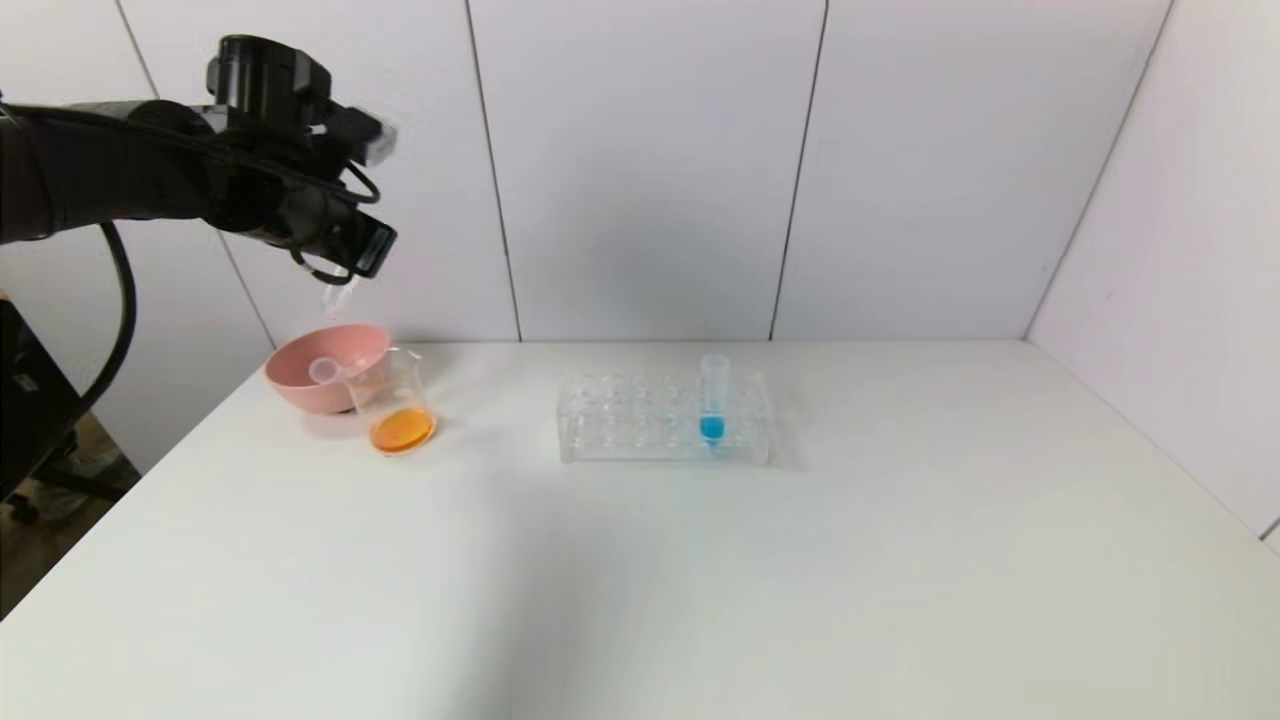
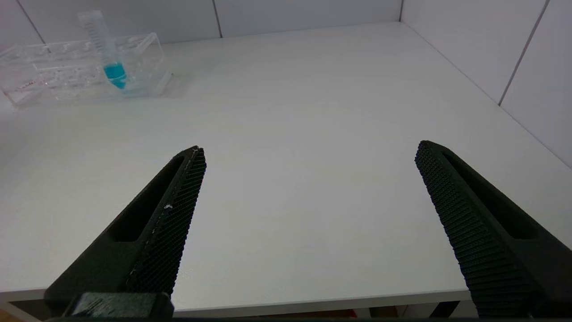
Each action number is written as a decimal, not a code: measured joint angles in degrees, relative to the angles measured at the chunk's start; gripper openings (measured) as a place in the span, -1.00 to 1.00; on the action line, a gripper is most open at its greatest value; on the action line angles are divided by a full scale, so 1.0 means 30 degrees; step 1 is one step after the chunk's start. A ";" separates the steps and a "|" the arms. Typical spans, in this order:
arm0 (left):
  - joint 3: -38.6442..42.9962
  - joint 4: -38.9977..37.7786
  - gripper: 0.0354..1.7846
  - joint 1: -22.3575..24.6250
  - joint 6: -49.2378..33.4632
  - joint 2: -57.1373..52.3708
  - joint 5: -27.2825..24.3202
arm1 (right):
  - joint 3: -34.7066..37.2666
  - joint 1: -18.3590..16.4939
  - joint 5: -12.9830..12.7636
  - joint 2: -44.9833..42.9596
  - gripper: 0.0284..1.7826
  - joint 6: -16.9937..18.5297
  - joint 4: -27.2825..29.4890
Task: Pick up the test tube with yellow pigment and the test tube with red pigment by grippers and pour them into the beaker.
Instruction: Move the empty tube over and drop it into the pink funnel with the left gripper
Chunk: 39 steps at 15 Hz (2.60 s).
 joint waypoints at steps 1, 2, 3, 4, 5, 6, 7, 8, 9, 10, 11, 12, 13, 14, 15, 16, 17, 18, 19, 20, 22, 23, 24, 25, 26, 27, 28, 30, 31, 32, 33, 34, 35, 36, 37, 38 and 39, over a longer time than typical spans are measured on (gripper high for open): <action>0.0955 -0.1227 -0.56 0.0110 -0.1971 -0.0540 0.0020 | 0.0000 0.0000 0.0000 0.0000 0.92 0.0000 0.0000; 0.2076 -0.2450 -0.56 0.0175 -0.3657 -0.1089 0.0110 | 0.0000 -0.0008 0.0000 0.0000 0.92 -0.0008 0.0000; 0.3393 -0.3730 -0.56 0.0248 -0.5136 -0.1654 0.0321 | 0.0000 -0.0008 0.0000 0.0000 0.92 -0.0008 0.0008; 0.5027 -0.5226 -0.56 0.0325 -0.6469 -0.2259 0.0683 | 0.0000 0.0000 0.0000 0.0000 0.92 0.0000 0.0008; 0.6863 -0.6884 -0.56 0.0414 -0.7546 -0.2844 0.1138 | 0.0000 -0.0008 0.0000 0.0000 0.92 -0.0008 0.0000; 0.8700 -0.8566 -0.56 0.0471 -0.8229 -0.3377 0.1471 | 0.0000 -0.0008 0.0000 0.0000 0.92 -0.0008 0.0000; 1.0606 -1.0403 -0.56 0.0471 -0.8627 -0.3905 0.1703 | 0.0000 -0.0008 -0.0008 0.0000 0.92 0.0000 0.0008; 1.2471 -1.2406 -0.56 0.0471 -0.8846 -0.4433 0.1820 | 0.0000 -0.0008 0.0000 0.0000 0.92 0.0000 0.0000; 1.4336 -1.4446 -0.56 0.0545 -0.9005 -0.4958 0.1922 | 0.0000 -0.0008 0.0000 0.0000 0.92 -0.0008 0.0000; 1.5905 -1.6433 -0.56 0.0683 -0.9159 -0.5380 0.1983 | 0.0000 -0.0008 -0.0008 0.0000 0.92 0.0000 0.0000; 1.7294 -1.8286 -0.56 0.0845 -0.9261 -0.5697 0.2011 | 0.0000 -0.0008 0.0000 0.0000 0.92 -0.0008 0.0000; 1.8481 -2.0005 -0.56 0.1048 -0.9350 -0.5917 0.2003 | 0.0000 -0.0008 0.0000 0.0000 0.92 -0.0008 0.0000; 1.9444 -2.1776 -0.56 0.1369 -0.9423 -0.5969 0.1967 | 0.0000 -0.0008 0.0000 0.0000 0.92 0.0000 0.0000; 1.9997 -2.3121 -0.56 0.1739 -0.9452 -0.5851 0.1922 | 0.0000 0.0000 0.0000 0.0000 0.92 -0.0008 0.0008; 2.0318 -2.4178 -0.56 0.2150 -0.9488 -0.5575 0.1857 | 0.0000 -0.0008 0.0008 0.0000 0.92 -0.0008 0.0000; 2.0472 -2.4885 -0.56 0.2479 -0.9517 -0.5205 0.1755 | 0.0000 -0.0008 0.0000 0.0000 0.92 0.0000 0.0000; 2.0488 -2.5328 -0.56 0.2800 -0.9561 -0.4750 0.1597 | 0.0000 -0.0008 0.0000 0.0000 0.92 -0.0008 0.0008; 2.0362 -2.5535 -0.56 0.3092 -0.9590 -0.4226 0.1386 | 0.0000 -0.0008 0.0000 0.0000 0.92 0.0000 0.0008; 2.0086 -2.5629 -0.56 0.3397 -0.9700 -0.3592 0.1195 | 0.0000 -0.0008 0.0000 0.0000 0.92 0.0000 0.0008; 1.9647 -2.5612 -0.56 0.3617 -0.9939 -0.3019 0.1048 | 0.0000 -0.0008 0.0000 0.0000 0.92 -0.0008 0.0000; 1.8497 -2.5547 -0.56 0.3877 -1.0362 -0.1670 0.0939 | 0.0000 -0.0008 0.0000 0.0004 0.92 0.0000 0.0000; 1.7920 -2.5499 -0.56 0.3974 -1.0407 -0.1000 0.0931 | 0.0000 -0.0008 0.0008 0.0000 0.92 -0.0008 0.0008; 1.7274 -2.5482 -0.56 0.4047 -1.0419 -0.0337 0.0939 | 0.0000 -0.0008 0.0008 0.0000 0.92 0.0000 0.0000; 1.6587 -2.5389 -0.56 0.4096 -1.0411 0.0325 0.0939 | 0.0000 -0.0008 0.0008 0.0000 0.92 0.0000 0.0008; 1.6051 -2.5243 -0.56 0.4088 -1.0407 0.0857 0.0939 | 0.0000 -0.0008 0.0008 0.0000 0.92 -0.0008 0.0000; 1.5685 -2.5068 -0.56 0.4084 -1.0407 0.1288 0.0918 | 0.0000 -0.0008 0.0008 0.0004 0.92 0.0000 0.0000; 1.5348 -2.4979 -0.56 0.4096 -1.0407 0.1690 0.0918 | 0.0000 -0.0008 0.0000 0.0000 0.92 0.0000 0.0000; 1.4962 -2.4840 -0.56 0.4124 -1.0354 0.2190 0.0926 | 0.0000 -0.0008 0.0008 0.0000 0.92 0.0000 0.0008; 1.4893 -2.4836 -0.55 0.4112 -1.0317 0.2353 0.0918 | 0.0000 -0.0008 0.0008 0.0000 0.92 -0.0008 0.0000; 1.4860 -2.4873 -0.52 0.4096 -1.0305 0.2467 0.0902 | 0.0000 -0.0008 0.0000 0.0000 0.92 -0.0008 0.0000; 1.4848 -2.4905 -0.46 0.4096 -1.0305 0.2548 0.0894 | 0.0000 -0.0008 0.0000 0.0000 0.92 -0.0008 0.0000; 1.4824 -2.4958 -0.37 0.4096 -1.0317 0.2593 0.0857 | 0.0000 -0.0008 0.0008 0.0000 0.92 -0.0008 0.0000; 1.4824 -2.4995 -0.25 0.4096 -1.0334 0.2601 0.0866 | 0.0000 -0.0008 0.0000 0.0000 0.92 -0.0008 0.0000; 1.4824 -2.5011 -0.10 0.4076 -1.0325 0.2568 0.0853 | 0.0000 -0.0008 0.0000 0.0000 0.92 0.0000 0.0008; 1.4832 -2.5015 0.09 0.4039 -1.0325 0.2483 0.0866 | 0.0000 -0.0008 -0.0008 0.0000 0.92 -0.0008 0.0008; 1.4885 -2.5011 0.29 0.4039 -1.0317 0.2345 0.0874 | 0.0000 -0.0008 -0.0008 0.0000 0.92 -0.0008 0.0008; 1.4942 -2.5011 0.46 0.4039 -1.0297 0.2170 0.0882 | 0.0000 -0.0008 0.0000 0.0000 0.92 -0.0008 0.0000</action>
